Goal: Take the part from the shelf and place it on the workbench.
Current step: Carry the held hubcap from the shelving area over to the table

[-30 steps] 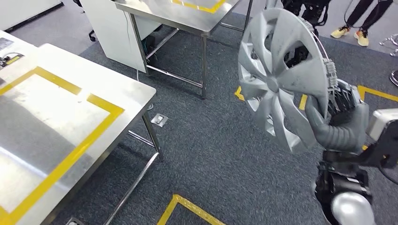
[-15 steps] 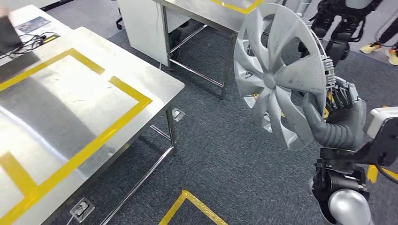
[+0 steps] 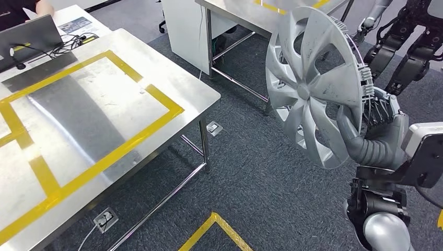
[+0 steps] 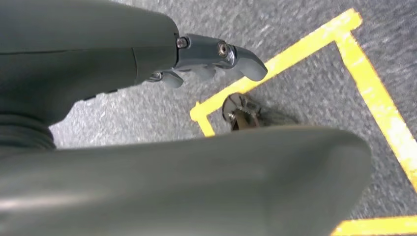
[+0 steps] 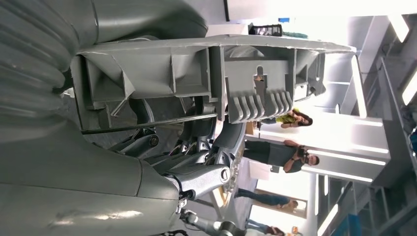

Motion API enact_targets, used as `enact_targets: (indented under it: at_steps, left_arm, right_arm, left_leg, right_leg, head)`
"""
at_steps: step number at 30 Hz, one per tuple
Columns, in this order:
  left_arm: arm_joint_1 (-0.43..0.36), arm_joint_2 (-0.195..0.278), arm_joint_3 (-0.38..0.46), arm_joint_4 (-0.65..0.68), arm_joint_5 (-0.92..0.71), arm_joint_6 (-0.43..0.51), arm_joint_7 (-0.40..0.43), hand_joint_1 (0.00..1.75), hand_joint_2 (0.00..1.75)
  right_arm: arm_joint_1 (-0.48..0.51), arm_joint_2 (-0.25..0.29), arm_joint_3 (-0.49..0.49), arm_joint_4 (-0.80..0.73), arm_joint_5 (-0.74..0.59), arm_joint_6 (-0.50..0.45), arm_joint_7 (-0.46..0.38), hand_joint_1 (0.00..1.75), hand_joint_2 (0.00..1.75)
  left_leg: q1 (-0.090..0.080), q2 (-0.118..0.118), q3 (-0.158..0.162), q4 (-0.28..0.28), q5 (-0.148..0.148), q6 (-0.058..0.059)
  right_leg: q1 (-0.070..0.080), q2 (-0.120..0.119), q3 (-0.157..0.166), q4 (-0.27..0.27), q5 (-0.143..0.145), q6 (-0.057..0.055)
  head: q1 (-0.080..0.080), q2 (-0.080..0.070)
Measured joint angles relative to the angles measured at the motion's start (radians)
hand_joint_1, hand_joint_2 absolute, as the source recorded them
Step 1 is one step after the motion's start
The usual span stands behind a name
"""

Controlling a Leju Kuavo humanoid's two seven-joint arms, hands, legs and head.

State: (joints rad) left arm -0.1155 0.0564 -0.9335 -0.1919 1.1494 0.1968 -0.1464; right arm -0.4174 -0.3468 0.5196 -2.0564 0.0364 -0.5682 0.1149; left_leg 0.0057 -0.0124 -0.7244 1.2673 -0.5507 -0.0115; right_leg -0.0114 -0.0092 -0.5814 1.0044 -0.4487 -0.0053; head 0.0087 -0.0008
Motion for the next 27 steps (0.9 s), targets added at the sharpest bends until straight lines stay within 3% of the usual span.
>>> enact_targets:
  at_steps: [1, 2, 3, 5, 7, 8, 11, 12, 14, 16, 17, 18, 19, 21, 22, 24, 25, 27]
  left_arm:
    - [-0.001, 0.0, 0.0, 0.0, 0.0, 0.0, 0.001, 0.0, 0.0]
    - [-0.001, -0.001, 0.0, 0.0, 0.0, 0.0, 0.001, 0.0, 0.0]
    - [0.0, -0.001, -0.001, 0.0, 0.0, 0.0, 0.002, 0.0, 0.0]
    - [-0.001, 0.0, -0.001, 0.0, 0.0, 0.0, 0.003, 0.0, 0.0]
    - [-0.004, 0.0, -0.001, 0.0, 0.0, 0.0, 0.004, 0.0, 0.0]
    - [-0.005, 0.0, -0.001, 0.0, 0.0, -0.001, 0.003, 0.0, 0.0]
    - [-0.002, -0.001, -0.001, 0.0, 0.0, -0.001, 0.004, 0.0, 0.0]
    - [-0.001, -0.002, -0.001, 0.0, 0.0, -0.001, 0.004, 0.0, 0.0]
    - [-0.002, -0.002, -0.002, 0.0, 0.0, -0.001, 0.003, 0.0, 0.0]
    - [-0.003, -0.002, -0.002, 0.0, 0.0, -0.001, 0.003, 0.0, 0.0]
    - [-0.002, -0.002, -0.002, 0.0, 0.0, -0.001, 0.003, 0.0, 0.0]
    - [-0.001, -0.002, -0.002, 0.0, 0.0, -0.001, 0.004, 0.0, 0.0]
    - [-0.001, -0.002, -0.002, 0.0, 0.0, -0.001, 0.004, 0.0, 0.0]
    - [-0.002, -0.004, -0.002, 0.0, 0.0, -0.001, 0.004, 0.0, 0.0]
    - [-0.003, -0.005, -0.002, 0.0, 0.0, -0.001, 0.003, 0.0, 0.0]
    - [-0.003, -0.007, -0.002, -0.001, 0.0, -0.001, 0.004, 0.0, 0.0]
    - [-0.002, -0.007, -0.002, -0.001, 0.0, -0.001, 0.004, 0.0, 0.0]
    - [0.0, -0.008, -0.002, -0.001, 0.0, -0.001, 0.004, 0.0, 0.0]
  right_arm:
    - [0.001, 0.0, 0.0, 0.0, 0.012, -0.001, 0.004, 1.75, 1.75]
    - [0.001, 0.0, 0.0, 0.0, 0.021, -0.002, 0.009, 1.75, 1.75]
    - [0.002, 0.0, 0.0, 0.0, 0.027, -0.003, 0.012, 1.75, 1.75]
    - [0.003, 0.0, 0.0, 0.0, 0.031, -0.003, 0.015, 1.75, 1.75]
    - [0.003, 0.0, 0.0, 0.0, 0.032, -0.003, 0.015, 1.75, 1.75]
    - [0.003, 0.0, 0.0, 0.0, 0.032, -0.004, 0.015, 1.75, 1.75]
    - [0.002, 0.0, 0.0, 0.0, 0.033, -0.004, 0.015, 1.75, 1.75]
    - [0.002, 0.0, 0.0, 0.0, 0.033, -0.004, 0.015, 1.75, 1.75]
    - [0.001, -0.001, 0.0, 0.0, 0.034, -0.004, 0.015, 1.75, 1.75]
    - [0.003, -0.001, 0.0, 0.0, 0.034, -0.004, 0.015, 1.75, 1.75]
    - [0.005, -0.001, 0.0, 0.0, 0.034, -0.004, 0.016, 1.75, 1.75]
    - [0.007, -0.001, 0.0, 0.0, 0.034, -0.004, 0.016, 1.75, 1.75]
    - [0.007, -0.001, 0.0, 0.0, 0.034, -0.004, 0.016, 1.75, 1.75]
    - [0.006, -0.001, 0.0, 0.0, 0.034, -0.004, 0.016, 1.75, 1.75]
    - [0.004, -0.002, 0.0, -0.001, 0.034, -0.004, 0.016, 1.75, 1.75]
    - [0.002, -0.002, 0.0, -0.002, 0.034, -0.004, 0.016, 1.75, 1.75]
    - [0.001, -0.002, 0.0, -0.002, 0.035, -0.004, 0.016, 1.75, 1.75]
    - [0.0, -0.002, 0.0, -0.002, 0.035, -0.004, 0.016, 1.75, 1.75]
  left_leg:
    - [0.002, 0.004, -0.016, 0.037, -0.024, -0.001]
    - [0.004, 0.005, -0.017, 0.047, -0.028, -0.003]
    - [0.005, 0.007, -0.001, 0.022, -0.013, -0.004]
    - [0.006, 0.03, 0.076, -0.115, 0.044, -0.003]
    - [0.003, 0.052, 0.137, -0.225, 0.073, 0.005]
    - [0.001, 0.055, 0.147, -0.243, 0.073, 0.011]
    - [0.002, 0.03, 0.146, -0.246, 0.082, 0.027]
    - [0.004, 0.022, 0.145, -0.248, 0.085, 0.033]
    - [0.008, 0.006, 0.142, -0.249, 0.089, 0.041]
    - [0.007, -0.013, 0.139, -0.248, 0.091, 0.044]
    - [0.006, -0.023, 0.139, -0.247, 0.091, 0.044]
    - [0.005, -0.033, 0.139, -0.246, 0.091, 0.044]
    - [0.005, -0.043, 0.139, -0.245, 0.091, 0.044]
    - [0.004, -0.062, 0.138, -0.244, 0.092, 0.042]
    - [0.006, -0.071, 0.133, -0.243, 0.094, 0.039]
    - [0.011, -0.086, 0.121, -0.244, 0.101, 0.027]
    - [0.012, -0.094, 0.117, -0.246, 0.105, 0.02]
    - [0.01, -0.077, 0.105, -0.236, 0.098, 0.011]
  right_leg:
    - [0.001, -0.008, -0.001, 0.001, 0.0, 0.0]
    - [0.001, -0.016, -0.002, 0.001, 0.0, 0.0]
    - [0.001, -0.024, -0.002, 0.002, 0.0, 0.001]
    - [0.001, -0.038, -0.002, 0.007, -0.002, 0.006]
    - [0.005, -0.05, -0.005, 0.013, -0.004, 0.017]
    - [0.007, -0.056, -0.006, 0.015, -0.003, 0.022]
    - [0.007, -0.065, -0.012, 0.022, -0.007, 0.039]
    - [0.005, -0.053, -0.021, 0.041, -0.021, 0.045]
    - [0.001, -0.019, -0.067, 0.14, -0.075, 0.054]
    - [0.0, -0.004, -0.124, 0.27, -0.124, 0.056]
    - [0.001, -0.002, -0.14, 0.302, -0.128, 0.055]
    - [0.001, 0.0, -0.138, 0.296, -0.112, 0.051]
    - [0.002, 0.005, -0.118, 0.25, -0.08, 0.045]
    - [0.003, 0.037, -0.056, 0.116, -0.018, 0.028]
    - [0.004, 0.053, -0.031, 0.064, -0.003, 0.021]
    - [0.007, 0.065, -0.012, 0.028, -0.004, 0.013]
    - [0.008, 0.057, -0.011, 0.018, -0.003, 0.011]
    - [0.003, 0.037, -0.003, -0.002, 0.004, 0.008]
  head:
    - [-0.003, 0.0]
    - [-0.006, 0.0]
    - [-0.009, 0.0]
    - [-0.017, 0.0]
    - [-0.025, 0.0]
    - [-0.026, 0.0]
    - [-0.023, 0.0]
    - [-0.02, 0.0]
    - [-0.008, 0.0]
    - [0.004, 0.0]
    - [0.008, 0.0]
    - [0.012, 0.0]
    - [0.016, 0.0]
    - [0.021, 0.0]
    - [0.021, 0.0]
    - [0.023, 0.0]
    - [0.025, 0.0]
    - [0.024, 0.0]
